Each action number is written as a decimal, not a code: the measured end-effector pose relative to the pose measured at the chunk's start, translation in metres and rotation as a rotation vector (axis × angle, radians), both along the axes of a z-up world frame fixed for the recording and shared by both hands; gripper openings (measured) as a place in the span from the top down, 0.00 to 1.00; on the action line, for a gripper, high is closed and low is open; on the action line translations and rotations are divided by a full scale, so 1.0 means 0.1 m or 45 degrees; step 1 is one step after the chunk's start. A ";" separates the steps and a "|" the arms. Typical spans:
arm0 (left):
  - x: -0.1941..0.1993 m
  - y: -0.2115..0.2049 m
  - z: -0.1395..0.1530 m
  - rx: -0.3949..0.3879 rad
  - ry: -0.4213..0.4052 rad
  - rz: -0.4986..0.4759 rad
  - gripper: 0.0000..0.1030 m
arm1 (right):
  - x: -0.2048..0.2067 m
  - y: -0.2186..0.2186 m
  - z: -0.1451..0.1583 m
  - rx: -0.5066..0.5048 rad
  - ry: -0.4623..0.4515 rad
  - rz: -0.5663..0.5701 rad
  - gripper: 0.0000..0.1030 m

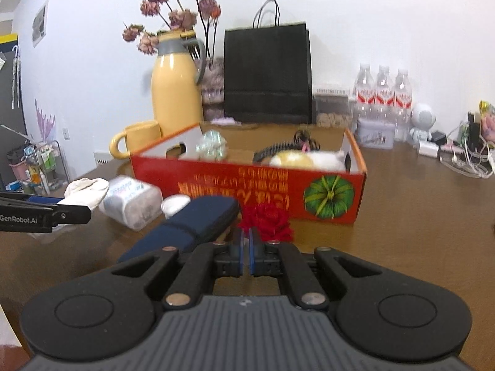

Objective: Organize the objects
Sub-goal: 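Carry the white tissue into the box and open the left tool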

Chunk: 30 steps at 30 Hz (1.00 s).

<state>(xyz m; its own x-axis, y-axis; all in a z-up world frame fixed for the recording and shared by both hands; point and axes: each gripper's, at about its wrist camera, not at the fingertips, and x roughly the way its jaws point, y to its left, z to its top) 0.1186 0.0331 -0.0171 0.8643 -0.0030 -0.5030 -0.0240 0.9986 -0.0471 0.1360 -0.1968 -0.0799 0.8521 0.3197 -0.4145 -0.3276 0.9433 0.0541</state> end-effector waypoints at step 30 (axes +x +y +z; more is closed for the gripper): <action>1.67 -0.31 0.48 0.006 -0.083 -0.026 0.48 | 1.32 0.38 0.58 -0.035 -0.150 0.065 0.96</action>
